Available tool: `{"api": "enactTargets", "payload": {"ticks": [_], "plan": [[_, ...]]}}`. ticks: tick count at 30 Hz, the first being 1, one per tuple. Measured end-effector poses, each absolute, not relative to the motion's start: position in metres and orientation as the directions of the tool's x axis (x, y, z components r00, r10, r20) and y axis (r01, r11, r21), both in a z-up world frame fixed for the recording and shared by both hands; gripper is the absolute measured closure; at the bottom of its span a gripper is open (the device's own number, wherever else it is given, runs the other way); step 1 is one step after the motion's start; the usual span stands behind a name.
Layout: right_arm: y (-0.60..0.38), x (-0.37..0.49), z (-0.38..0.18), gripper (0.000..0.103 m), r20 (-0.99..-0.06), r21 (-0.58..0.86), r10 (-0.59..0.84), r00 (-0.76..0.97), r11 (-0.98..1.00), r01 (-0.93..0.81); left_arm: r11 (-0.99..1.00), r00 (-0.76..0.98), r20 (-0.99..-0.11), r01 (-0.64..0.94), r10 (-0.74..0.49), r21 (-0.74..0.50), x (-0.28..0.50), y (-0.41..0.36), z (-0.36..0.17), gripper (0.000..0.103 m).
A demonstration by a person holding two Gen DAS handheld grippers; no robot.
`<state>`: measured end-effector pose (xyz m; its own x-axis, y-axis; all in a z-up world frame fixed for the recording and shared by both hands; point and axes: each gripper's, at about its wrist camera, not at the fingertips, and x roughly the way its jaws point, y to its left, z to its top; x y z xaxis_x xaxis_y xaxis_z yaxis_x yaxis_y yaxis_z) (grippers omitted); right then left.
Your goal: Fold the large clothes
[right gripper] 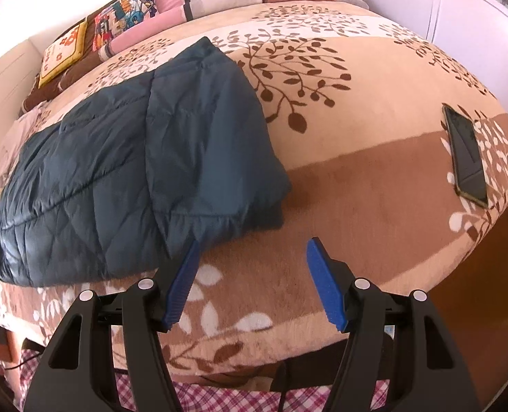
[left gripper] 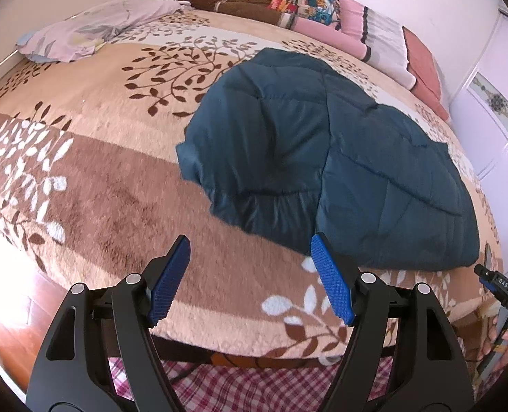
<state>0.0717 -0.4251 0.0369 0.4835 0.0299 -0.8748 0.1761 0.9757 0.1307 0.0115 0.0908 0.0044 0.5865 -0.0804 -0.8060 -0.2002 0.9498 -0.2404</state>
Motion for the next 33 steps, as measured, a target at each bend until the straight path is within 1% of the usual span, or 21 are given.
{"api": "enactTargets", "payload": {"ticks": [9,17,33], "plan": [[-0.416,0.059,0.030,0.039,-0.877,0.130,0.041,0.478,0.979,0.155,0.948,0.572,-0.816,-0.211,-0.076,-0.236,0.002,0.091,0.001,0.030],[-0.418,0.063,0.029,0.039,-0.875,0.187,0.095,0.474,0.971,0.151,0.948,0.571,-0.817,-0.212,-0.076,-0.236,0.003,0.091,0.001,0.030],[-0.400,0.075,0.031,0.039,-0.874,0.141,0.073,0.481,0.984,0.105,0.951,0.572,-0.817,-0.209,-0.071,-0.229,0.015,0.096,0.003,0.030]]}}
